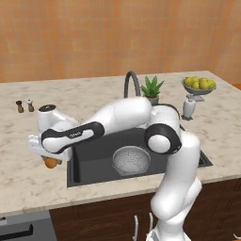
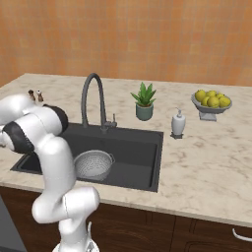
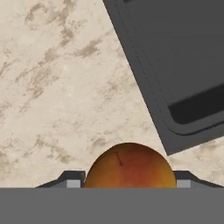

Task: Put the colander in the sink, put the peach in the colander, and turn on the sink faucet and pour water over the colander.

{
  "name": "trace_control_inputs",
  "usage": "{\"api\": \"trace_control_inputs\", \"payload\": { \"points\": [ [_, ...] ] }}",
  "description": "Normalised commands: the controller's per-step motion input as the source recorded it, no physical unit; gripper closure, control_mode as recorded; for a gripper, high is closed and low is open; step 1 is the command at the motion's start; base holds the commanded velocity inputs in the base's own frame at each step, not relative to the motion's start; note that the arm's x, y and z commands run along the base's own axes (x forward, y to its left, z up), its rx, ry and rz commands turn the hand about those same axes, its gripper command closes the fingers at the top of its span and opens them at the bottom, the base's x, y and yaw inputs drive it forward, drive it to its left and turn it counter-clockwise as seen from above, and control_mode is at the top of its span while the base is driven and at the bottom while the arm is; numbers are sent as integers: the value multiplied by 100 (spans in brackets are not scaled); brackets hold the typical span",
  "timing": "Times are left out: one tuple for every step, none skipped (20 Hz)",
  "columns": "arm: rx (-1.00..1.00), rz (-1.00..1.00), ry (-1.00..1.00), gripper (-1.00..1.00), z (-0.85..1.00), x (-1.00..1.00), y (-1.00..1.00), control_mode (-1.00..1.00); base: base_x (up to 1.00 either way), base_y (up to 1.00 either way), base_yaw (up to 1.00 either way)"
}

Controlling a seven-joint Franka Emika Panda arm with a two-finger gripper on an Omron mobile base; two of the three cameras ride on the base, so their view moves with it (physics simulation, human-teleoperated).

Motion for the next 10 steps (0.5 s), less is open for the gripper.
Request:
{"api": "trace_control_inputs", "payload": {
  "points": [
    [0,10,0,100,31,-47,-87,-100,0,0,0],
    [0,12,0,100,31,-46,-89,-100,0,0,0],
    [0,13,0,100,30,-44,-89,-100,0,0,0],
    [0,13,0,100,28,-42,-89,-100,0,0,0],
    [0,14,0,100,26,-43,-94,-100,0,0,0],
    [0,16,0,100,24,-41,-96,-100,0,0,0],
    [0,19,-2,100,21,-40,-100,-100,0,0,0],
    [0,20,-2,100,21,-40,-100,-100,0,0,0],
    [0,20,-1,100,22,-40,-100,-100,0,0,0],
    [0,20,0,100,22,-38,-98,-100,0,0,0]
  ]
}}
